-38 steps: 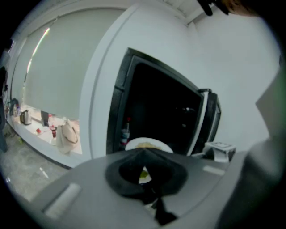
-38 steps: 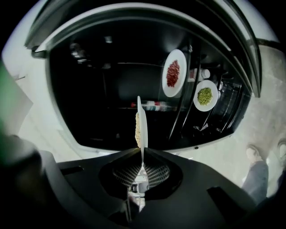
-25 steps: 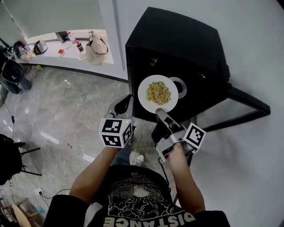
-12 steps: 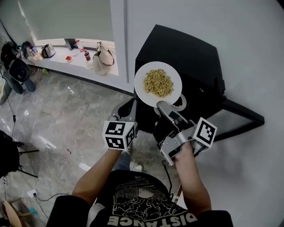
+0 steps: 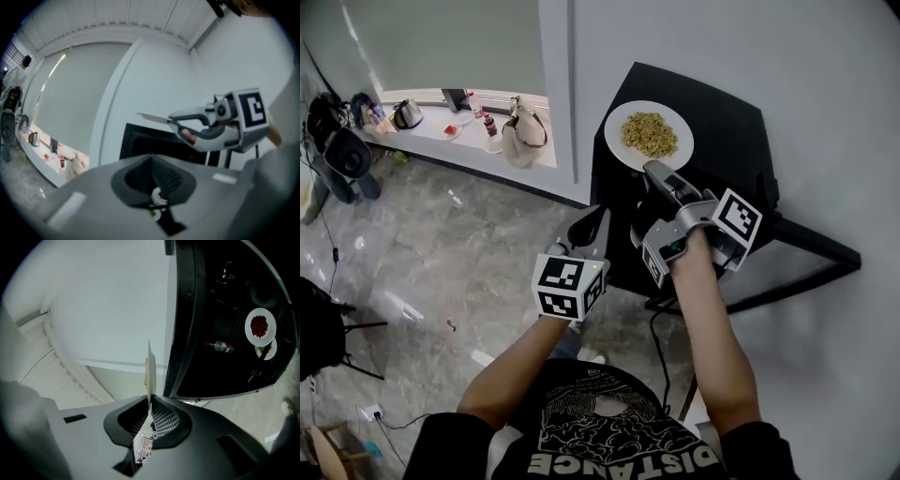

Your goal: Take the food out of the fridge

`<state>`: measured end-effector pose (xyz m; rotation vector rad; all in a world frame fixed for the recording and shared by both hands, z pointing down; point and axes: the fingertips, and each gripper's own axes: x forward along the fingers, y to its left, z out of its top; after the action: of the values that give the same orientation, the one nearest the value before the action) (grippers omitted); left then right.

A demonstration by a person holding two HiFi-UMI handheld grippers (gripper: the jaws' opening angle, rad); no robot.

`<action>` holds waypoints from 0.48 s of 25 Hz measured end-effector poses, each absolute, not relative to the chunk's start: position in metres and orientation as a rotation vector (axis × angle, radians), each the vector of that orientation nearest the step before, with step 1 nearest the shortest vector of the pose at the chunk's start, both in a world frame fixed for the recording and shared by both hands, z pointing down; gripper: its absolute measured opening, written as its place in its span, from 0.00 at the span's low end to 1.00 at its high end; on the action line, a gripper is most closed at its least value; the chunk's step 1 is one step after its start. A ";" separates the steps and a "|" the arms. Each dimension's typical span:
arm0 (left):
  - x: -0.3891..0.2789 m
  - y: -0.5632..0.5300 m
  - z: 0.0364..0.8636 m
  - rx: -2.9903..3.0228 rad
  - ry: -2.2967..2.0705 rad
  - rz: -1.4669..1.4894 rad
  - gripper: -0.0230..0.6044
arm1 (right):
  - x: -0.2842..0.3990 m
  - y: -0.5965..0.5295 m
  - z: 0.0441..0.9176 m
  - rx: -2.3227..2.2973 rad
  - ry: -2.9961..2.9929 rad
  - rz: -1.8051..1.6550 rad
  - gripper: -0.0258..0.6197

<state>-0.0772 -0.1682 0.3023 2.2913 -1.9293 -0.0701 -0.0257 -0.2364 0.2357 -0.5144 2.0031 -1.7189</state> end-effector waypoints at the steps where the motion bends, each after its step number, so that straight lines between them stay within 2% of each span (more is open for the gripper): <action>1: -0.076 -0.167 0.301 2.300 -1.927 -0.074 0.04 | -0.027 -0.237 0.236 -0.525 1.999 -1.719 0.06; 12: -0.086 -0.189 0.282 2.318 -1.910 -0.077 0.04 | -0.046 -0.281 0.237 -0.648 1.851 -1.775 0.06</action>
<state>-0.0862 -0.1890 0.2821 2.3184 -1.9099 -0.0768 -0.0459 -0.2812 0.2371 -0.6483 1.8507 -1.7754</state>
